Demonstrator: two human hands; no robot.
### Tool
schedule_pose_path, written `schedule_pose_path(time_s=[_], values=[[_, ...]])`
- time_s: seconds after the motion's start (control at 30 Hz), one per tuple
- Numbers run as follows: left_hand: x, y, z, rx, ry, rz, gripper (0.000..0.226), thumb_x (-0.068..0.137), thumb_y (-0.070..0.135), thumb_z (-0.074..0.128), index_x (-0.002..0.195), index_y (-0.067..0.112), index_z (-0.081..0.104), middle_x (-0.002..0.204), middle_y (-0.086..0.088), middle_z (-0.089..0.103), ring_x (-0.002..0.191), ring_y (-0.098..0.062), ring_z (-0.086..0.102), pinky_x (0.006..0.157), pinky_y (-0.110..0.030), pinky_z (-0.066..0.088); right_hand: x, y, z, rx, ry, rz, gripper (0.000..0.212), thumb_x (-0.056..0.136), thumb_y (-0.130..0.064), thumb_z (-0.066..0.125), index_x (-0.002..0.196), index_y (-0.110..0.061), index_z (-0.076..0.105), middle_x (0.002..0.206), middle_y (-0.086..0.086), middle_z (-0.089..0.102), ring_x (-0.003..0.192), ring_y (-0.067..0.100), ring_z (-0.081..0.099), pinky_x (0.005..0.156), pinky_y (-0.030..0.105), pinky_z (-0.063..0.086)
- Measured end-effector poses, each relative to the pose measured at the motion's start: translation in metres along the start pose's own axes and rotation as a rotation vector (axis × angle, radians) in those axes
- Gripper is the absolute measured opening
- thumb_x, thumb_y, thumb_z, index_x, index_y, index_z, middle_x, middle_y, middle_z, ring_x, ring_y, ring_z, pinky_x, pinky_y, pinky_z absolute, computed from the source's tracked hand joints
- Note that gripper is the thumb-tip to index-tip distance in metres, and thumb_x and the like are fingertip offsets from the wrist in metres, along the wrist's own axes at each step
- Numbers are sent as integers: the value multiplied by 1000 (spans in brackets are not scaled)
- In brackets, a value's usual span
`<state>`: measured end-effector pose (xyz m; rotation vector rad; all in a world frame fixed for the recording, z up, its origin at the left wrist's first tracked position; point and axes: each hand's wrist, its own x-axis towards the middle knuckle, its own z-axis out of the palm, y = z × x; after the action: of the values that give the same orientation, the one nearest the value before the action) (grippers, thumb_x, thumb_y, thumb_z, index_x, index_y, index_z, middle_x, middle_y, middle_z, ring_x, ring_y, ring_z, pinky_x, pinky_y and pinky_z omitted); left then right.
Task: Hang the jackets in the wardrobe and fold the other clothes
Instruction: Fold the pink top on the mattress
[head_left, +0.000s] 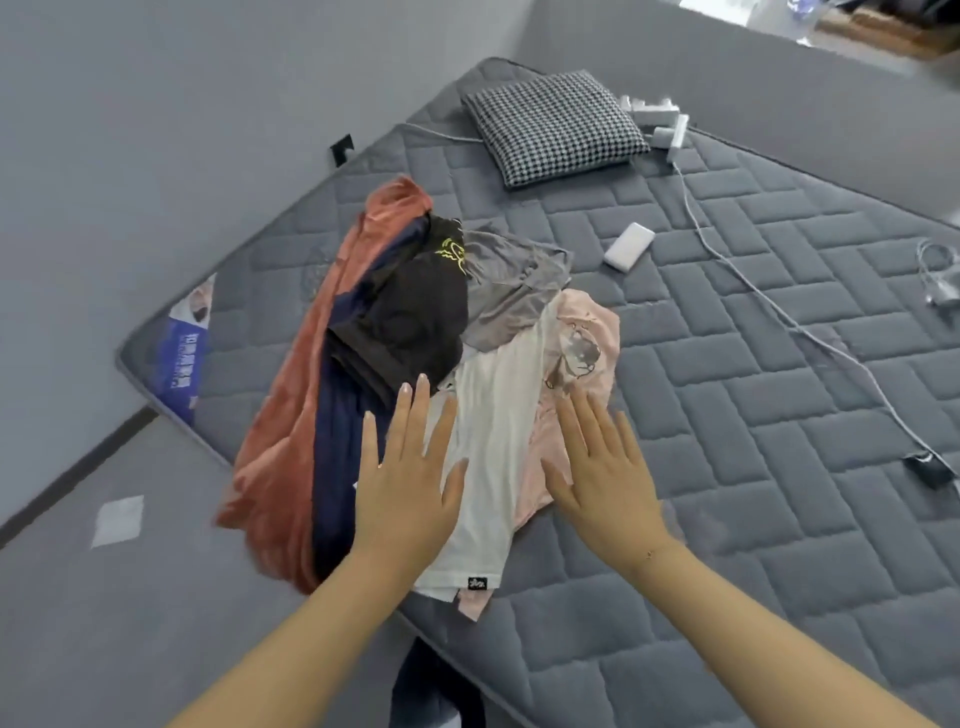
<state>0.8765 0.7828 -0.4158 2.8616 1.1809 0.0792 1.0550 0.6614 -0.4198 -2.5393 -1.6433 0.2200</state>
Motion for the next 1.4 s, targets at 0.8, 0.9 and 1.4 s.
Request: schedule_pose_path(time_s=[0.8,0.9,1.4], values=[[156,7,305,-296,-434,269,55,100,26,48,152,27,30,164,-2,8,151,-22,4,122,-41,8,114,89,283,1080,497,1098,20,99,-12,49,79,-13,49,72,-6,50,66,4,42,62,23,37],[166,15,287,-452,-514,163,51,99,23,51,149,21,38,162,-5,19,150,-22,11,121,-41,11,49,79,273,1136,603,1235,21,98,-6,46,82,-18,52,76,-7,52,67,2,43,62,16,39],[172,217,285,-407,-541,349,71,90,51,59,150,32,27,160,-4,17,147,-29,14,116,-54,19,-164,108,265,1551,120,1403,32,84,-16,68,113,-25,55,107,-5,66,98,11,65,79,26,52]])
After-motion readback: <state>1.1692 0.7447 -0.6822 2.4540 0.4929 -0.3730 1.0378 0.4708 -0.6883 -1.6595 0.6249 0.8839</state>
